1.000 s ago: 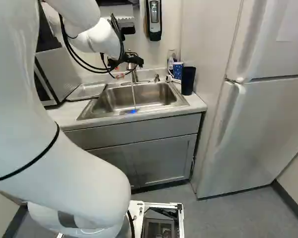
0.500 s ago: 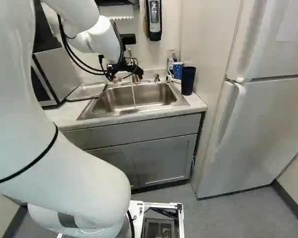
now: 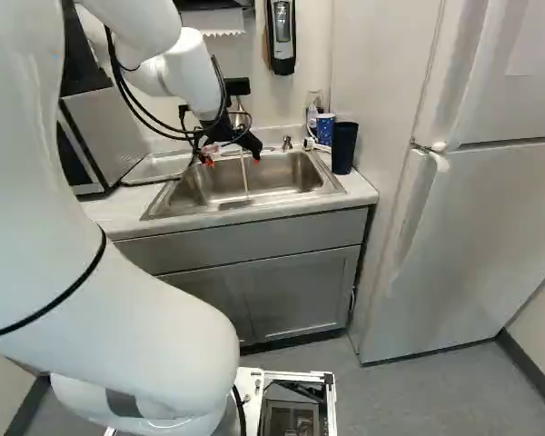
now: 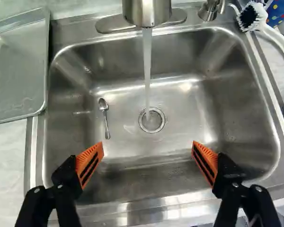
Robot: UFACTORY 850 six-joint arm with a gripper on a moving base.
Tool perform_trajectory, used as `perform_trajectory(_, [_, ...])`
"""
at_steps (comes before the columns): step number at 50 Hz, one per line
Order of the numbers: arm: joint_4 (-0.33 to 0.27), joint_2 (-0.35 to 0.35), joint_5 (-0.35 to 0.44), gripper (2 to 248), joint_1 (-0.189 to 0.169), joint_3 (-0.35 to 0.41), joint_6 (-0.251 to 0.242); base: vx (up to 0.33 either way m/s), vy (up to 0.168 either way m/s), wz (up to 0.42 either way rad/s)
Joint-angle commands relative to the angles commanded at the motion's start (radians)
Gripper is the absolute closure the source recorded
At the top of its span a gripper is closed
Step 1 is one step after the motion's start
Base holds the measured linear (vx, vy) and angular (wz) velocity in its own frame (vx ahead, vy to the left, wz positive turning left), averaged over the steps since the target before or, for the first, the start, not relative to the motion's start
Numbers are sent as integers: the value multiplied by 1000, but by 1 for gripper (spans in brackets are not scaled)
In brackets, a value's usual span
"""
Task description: Rinse the cup and place it in the tray
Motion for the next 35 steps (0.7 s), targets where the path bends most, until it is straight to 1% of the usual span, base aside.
perform_trajectory(25, [0,1,0,3,0,1,0,0,0,0])
perform_trajectory(35, [4,17,0,3,-5,16,0,0,0,0])
